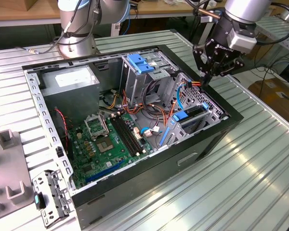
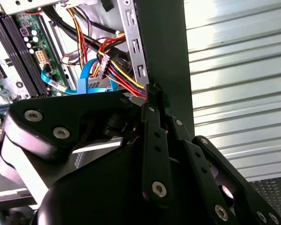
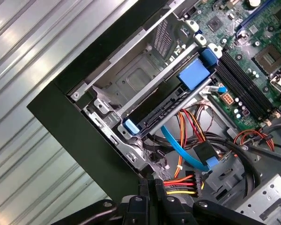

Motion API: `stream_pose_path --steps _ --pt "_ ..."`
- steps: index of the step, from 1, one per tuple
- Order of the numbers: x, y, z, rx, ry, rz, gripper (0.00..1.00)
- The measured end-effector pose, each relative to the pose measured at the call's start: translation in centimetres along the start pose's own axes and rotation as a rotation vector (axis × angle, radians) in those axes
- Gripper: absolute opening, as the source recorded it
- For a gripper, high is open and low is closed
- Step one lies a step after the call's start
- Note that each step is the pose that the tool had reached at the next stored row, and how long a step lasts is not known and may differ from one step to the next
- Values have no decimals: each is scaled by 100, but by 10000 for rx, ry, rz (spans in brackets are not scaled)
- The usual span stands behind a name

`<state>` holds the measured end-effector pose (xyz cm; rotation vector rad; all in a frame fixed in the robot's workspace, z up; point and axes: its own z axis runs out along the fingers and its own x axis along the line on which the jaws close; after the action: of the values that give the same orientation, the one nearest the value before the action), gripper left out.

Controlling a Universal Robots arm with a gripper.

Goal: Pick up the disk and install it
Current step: 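Insert the first disk wire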

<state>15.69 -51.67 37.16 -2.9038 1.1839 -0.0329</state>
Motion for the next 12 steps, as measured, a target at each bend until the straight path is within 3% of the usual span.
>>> stream_pose_path --steps 12 --pt "0 0 0 -6 5 361 16"
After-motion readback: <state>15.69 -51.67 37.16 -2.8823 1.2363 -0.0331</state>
